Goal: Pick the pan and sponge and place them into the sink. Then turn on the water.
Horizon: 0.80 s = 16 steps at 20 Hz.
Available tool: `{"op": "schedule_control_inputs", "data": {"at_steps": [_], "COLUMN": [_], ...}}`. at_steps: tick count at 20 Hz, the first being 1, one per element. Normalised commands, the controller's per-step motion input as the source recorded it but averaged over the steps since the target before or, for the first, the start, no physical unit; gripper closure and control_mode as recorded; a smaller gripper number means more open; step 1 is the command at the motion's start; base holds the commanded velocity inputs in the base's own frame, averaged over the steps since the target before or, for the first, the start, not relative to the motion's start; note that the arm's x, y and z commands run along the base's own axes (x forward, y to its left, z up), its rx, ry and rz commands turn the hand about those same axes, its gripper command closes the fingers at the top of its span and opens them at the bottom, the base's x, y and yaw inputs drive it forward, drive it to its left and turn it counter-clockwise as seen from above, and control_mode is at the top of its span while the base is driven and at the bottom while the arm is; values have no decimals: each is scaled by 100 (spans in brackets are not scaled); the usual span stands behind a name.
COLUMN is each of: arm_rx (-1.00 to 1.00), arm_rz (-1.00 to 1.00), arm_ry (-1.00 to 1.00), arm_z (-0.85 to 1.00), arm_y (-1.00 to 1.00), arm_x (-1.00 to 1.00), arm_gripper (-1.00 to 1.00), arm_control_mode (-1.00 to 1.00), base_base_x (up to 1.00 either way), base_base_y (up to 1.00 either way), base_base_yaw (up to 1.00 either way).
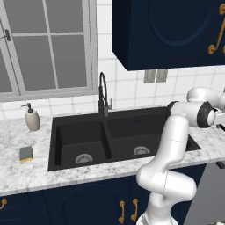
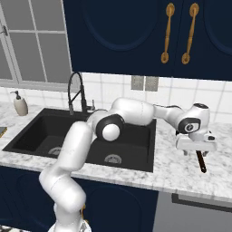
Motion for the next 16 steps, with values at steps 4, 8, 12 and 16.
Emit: {"op": "schedule_control_inputs", "data": {"at_steps": [4, 8, 12, 16], "arm_rx": [0, 0, 5, 12], "arm_rz": [0, 0, 0, 0], "arm_ry": [8, 6, 2, 0], "arm_z": [-18, -18, -25, -33], "arm_y": [-19, -21, -21, -12], "arm_x": [14, 12, 11, 10], "arm_gripper": [-100, -100, -100, -100], "arm_control_mode": [-100, -100, -100, -100], "base_base_x": [0, 0, 0, 0], "base_base_y": [0, 0, 0, 0], "base_base_yaw": [0, 0, 0, 0]}}
